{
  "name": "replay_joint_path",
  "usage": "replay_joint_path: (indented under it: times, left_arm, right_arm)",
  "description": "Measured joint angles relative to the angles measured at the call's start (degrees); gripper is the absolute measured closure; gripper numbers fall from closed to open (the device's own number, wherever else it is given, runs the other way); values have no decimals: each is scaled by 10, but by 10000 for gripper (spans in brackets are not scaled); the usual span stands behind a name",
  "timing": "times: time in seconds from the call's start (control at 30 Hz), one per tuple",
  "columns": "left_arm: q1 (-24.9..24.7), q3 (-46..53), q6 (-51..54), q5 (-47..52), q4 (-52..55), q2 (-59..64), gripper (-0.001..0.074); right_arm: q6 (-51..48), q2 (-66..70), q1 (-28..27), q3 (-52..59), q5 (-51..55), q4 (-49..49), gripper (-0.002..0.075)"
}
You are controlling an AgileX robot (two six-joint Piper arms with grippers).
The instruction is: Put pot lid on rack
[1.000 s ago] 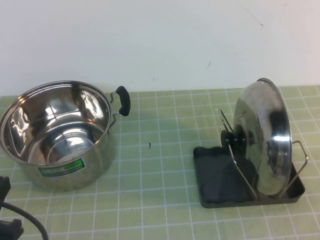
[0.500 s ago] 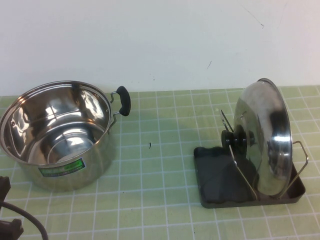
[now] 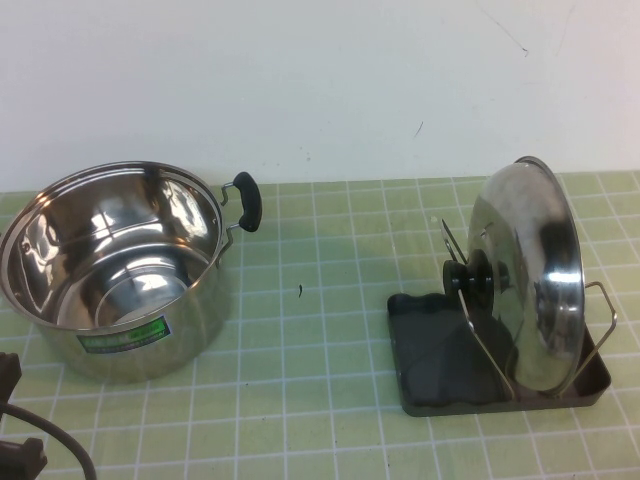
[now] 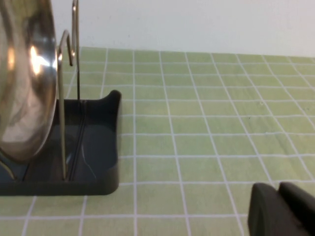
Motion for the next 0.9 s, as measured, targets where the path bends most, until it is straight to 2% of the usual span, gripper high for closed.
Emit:
replay_joint_path:
  times: [0.17, 0.83, 0.9]
  left_arm:
    - [0, 0, 0, 0, 0, 0, 736]
    - [0, 0, 0, 0, 0, 0, 737]
    - [-15, 0, 0, 7, 0, 0, 737]
  right_arm:
    - [23, 0, 21, 0, 18, -15, 696]
    - [25, 0, 22, -2, 29, -19, 696]
    - [25, 0, 22, -2, 29, -19, 696]
